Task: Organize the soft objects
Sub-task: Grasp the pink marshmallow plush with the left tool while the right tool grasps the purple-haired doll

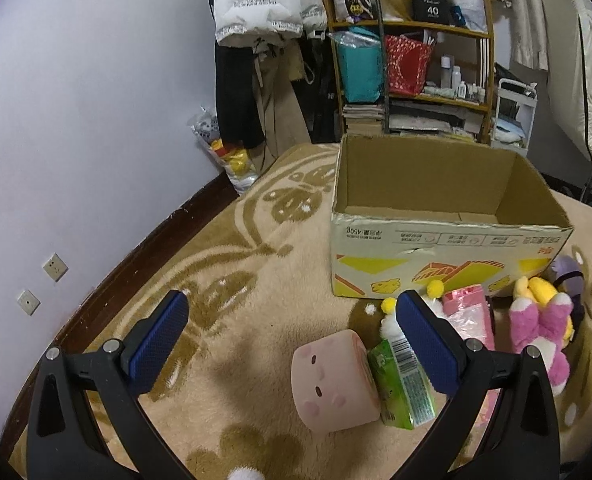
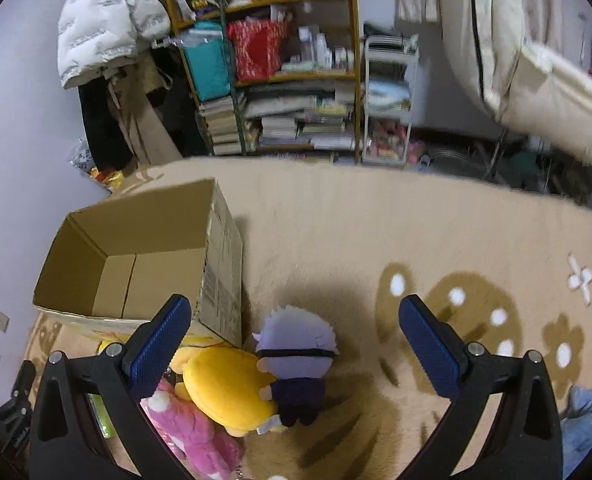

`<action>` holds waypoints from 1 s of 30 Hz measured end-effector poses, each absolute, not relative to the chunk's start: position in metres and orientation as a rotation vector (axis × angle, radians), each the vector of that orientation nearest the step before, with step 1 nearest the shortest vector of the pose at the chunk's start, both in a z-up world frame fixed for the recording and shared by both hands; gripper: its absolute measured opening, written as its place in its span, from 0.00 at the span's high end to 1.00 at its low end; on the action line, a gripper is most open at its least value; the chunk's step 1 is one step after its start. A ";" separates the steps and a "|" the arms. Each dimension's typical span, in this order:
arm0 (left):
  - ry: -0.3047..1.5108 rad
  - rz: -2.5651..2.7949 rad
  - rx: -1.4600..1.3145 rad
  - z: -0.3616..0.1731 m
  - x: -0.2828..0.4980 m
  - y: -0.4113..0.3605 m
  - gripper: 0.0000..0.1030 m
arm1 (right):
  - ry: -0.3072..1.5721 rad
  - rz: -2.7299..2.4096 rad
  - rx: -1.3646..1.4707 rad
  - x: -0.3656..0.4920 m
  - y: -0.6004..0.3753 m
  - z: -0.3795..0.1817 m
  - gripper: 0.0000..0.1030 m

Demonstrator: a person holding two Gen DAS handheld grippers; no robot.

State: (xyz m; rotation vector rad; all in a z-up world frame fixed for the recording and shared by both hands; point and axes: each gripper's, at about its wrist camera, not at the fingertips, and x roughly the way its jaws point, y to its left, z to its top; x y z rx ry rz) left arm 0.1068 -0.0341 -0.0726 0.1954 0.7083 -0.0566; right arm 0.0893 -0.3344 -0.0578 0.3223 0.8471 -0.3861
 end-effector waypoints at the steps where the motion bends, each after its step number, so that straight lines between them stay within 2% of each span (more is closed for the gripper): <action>1: 0.717 -0.055 0.191 -0.075 0.110 -0.035 0.01 | 0.861 -0.380 0.335 0.092 -0.336 -0.062 0.00; 30: 1.003 -0.033 0.079 -0.134 0.137 -0.024 0.01 | 1.065 -0.400 0.467 0.103 -0.359 -0.125 0.00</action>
